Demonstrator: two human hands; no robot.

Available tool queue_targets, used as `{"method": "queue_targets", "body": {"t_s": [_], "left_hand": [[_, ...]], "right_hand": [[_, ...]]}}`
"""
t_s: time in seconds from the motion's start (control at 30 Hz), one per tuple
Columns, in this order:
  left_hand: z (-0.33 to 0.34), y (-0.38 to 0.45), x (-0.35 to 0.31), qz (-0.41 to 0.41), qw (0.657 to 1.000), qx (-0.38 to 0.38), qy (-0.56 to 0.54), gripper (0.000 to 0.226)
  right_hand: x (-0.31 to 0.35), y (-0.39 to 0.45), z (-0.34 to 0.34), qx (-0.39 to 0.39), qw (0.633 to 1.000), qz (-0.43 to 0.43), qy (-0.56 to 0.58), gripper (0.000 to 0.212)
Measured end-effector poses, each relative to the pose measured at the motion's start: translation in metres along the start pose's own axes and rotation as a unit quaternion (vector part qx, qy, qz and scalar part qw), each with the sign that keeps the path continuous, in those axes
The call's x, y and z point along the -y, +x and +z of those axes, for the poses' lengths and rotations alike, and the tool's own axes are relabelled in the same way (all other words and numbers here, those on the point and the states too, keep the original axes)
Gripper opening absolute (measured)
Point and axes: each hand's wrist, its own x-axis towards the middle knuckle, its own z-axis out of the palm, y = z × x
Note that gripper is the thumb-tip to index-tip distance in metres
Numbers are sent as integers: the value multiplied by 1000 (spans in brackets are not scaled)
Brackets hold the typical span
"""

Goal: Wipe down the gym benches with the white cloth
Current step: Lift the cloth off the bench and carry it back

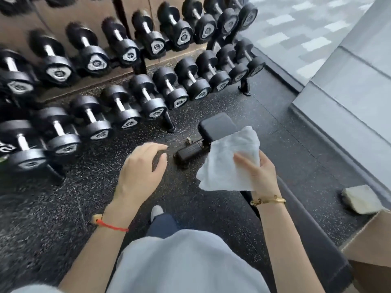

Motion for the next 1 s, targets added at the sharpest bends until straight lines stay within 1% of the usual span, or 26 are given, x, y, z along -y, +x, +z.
{"method": "queue_targets", "body": {"t_s": [0.1,0.23,0.3,0.4,0.5,0.57,0.7,0.83,1.0], "left_hand": [[-32,-34,40,-59,997,-46,9,24],[-73,-74,94,-127,987,-92,24,23],[-98,-96,128,-161,980,-108,39,24],[-143,-127,182,-201,969,-128,62,25],[-189,-160,238,-235,957,-148,86,25],[-219,-183,272,-260,947,-163,96,25],[-272,-222,329,-301,929,-181,118,24],[-310,-250,376,-340,911,-198,121,23],[-346,-265,436,-385,888,-220,121,24]], "right_hand": [[4,-8,53,63,997,-5,-34,33],[0,-22,130,147,986,-8,-78,31],[-6,-33,178,190,977,-8,-92,29],[-16,-57,260,241,964,-8,-111,34],[-30,-87,343,287,950,-9,-120,28],[-39,-109,397,318,940,-13,-127,28],[-53,-151,490,361,925,2,-122,28],[-65,-182,564,398,907,12,-138,30],[-77,-203,654,446,880,24,-160,41]]}}
